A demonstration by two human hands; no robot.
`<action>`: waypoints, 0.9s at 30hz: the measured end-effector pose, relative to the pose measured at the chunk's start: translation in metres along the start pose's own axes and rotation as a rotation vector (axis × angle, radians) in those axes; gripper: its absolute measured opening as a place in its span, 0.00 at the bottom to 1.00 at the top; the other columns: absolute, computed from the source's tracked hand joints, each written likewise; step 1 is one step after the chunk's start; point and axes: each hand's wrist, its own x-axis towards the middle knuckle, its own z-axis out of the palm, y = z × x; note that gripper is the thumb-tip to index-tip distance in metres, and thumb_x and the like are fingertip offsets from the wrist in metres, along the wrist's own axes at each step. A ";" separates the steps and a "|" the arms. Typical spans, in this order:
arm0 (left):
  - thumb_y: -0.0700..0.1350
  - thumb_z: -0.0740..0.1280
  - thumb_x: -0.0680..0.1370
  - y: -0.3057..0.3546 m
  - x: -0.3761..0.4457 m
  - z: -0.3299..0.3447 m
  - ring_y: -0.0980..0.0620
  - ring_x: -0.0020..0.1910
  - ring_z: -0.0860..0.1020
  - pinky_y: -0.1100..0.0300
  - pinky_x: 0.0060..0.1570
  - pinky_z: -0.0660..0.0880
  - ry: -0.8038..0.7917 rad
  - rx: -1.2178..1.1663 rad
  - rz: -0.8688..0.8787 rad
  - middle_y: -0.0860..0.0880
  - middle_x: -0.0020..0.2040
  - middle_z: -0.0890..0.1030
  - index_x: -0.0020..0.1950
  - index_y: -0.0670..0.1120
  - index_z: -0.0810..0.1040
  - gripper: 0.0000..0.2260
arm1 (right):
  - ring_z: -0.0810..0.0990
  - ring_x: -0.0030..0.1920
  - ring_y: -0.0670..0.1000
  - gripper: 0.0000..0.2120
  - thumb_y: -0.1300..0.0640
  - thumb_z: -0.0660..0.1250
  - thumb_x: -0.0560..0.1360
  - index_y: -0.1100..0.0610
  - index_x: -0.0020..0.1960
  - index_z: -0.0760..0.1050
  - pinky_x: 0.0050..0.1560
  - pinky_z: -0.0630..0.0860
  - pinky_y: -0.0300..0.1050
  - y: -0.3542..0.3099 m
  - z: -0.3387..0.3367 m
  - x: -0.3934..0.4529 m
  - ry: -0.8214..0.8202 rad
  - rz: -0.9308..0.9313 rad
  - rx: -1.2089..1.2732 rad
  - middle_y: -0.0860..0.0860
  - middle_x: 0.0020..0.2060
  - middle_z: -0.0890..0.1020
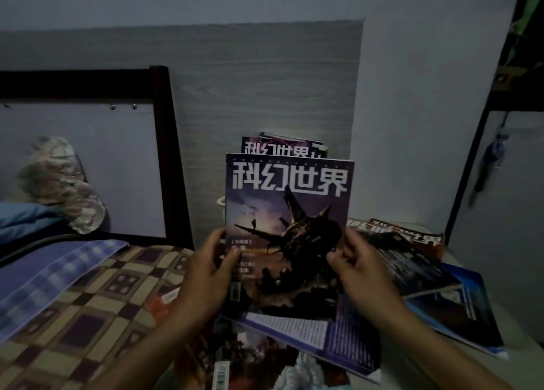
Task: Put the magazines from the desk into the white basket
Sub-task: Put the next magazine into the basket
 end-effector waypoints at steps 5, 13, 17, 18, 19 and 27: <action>0.40 0.65 0.80 0.006 0.067 0.002 0.65 0.48 0.81 0.71 0.42 0.77 0.063 -0.103 0.127 0.56 0.51 0.82 0.60 0.54 0.76 0.12 | 0.83 0.42 0.54 0.08 0.60 0.65 0.77 0.48 0.52 0.76 0.36 0.79 0.53 -0.011 0.004 0.053 0.151 -0.145 -0.009 0.52 0.43 0.85; 0.43 0.63 0.81 -0.014 0.221 0.024 0.55 0.50 0.82 0.51 0.49 0.82 0.094 0.004 0.238 0.53 0.52 0.82 0.57 0.56 0.76 0.09 | 0.82 0.43 0.50 0.06 0.53 0.61 0.76 0.43 0.50 0.71 0.44 0.81 0.55 -0.006 0.022 0.195 0.351 -0.127 -0.024 0.45 0.40 0.82; 0.43 0.64 0.81 -0.072 0.244 0.042 0.51 0.50 0.82 0.52 0.48 0.80 0.109 0.142 0.174 0.51 0.51 0.82 0.59 0.49 0.75 0.08 | 0.79 0.29 0.50 0.09 0.64 0.63 0.76 0.51 0.42 0.73 0.28 0.75 0.43 0.040 0.033 0.226 0.222 0.026 0.005 0.49 0.32 0.80; 0.43 0.65 0.80 -0.086 0.244 0.046 0.51 0.50 0.81 0.56 0.46 0.79 0.115 0.161 0.159 0.50 0.51 0.82 0.59 0.50 0.75 0.09 | 0.80 0.27 0.51 0.08 0.66 0.65 0.75 0.54 0.41 0.73 0.28 0.76 0.44 0.049 0.034 0.228 0.201 0.055 -0.023 0.52 0.30 0.81; 0.42 0.66 0.79 -0.097 0.243 0.048 0.50 0.50 0.81 0.59 0.44 0.77 0.128 0.176 0.149 0.50 0.51 0.81 0.59 0.52 0.75 0.10 | 0.81 0.27 0.52 0.06 0.66 0.66 0.73 0.57 0.40 0.74 0.30 0.78 0.47 0.056 0.035 0.230 0.182 0.072 -0.068 0.53 0.29 0.82; 0.44 0.78 0.68 -0.115 0.250 0.045 0.51 0.54 0.80 0.50 0.52 0.79 -0.107 0.079 -0.177 0.52 0.56 0.80 0.63 0.50 0.73 0.26 | 0.79 0.46 0.45 0.35 0.42 0.79 0.60 0.46 0.60 0.64 0.40 0.75 0.43 0.069 0.025 0.235 0.352 0.046 -0.143 0.45 0.50 0.78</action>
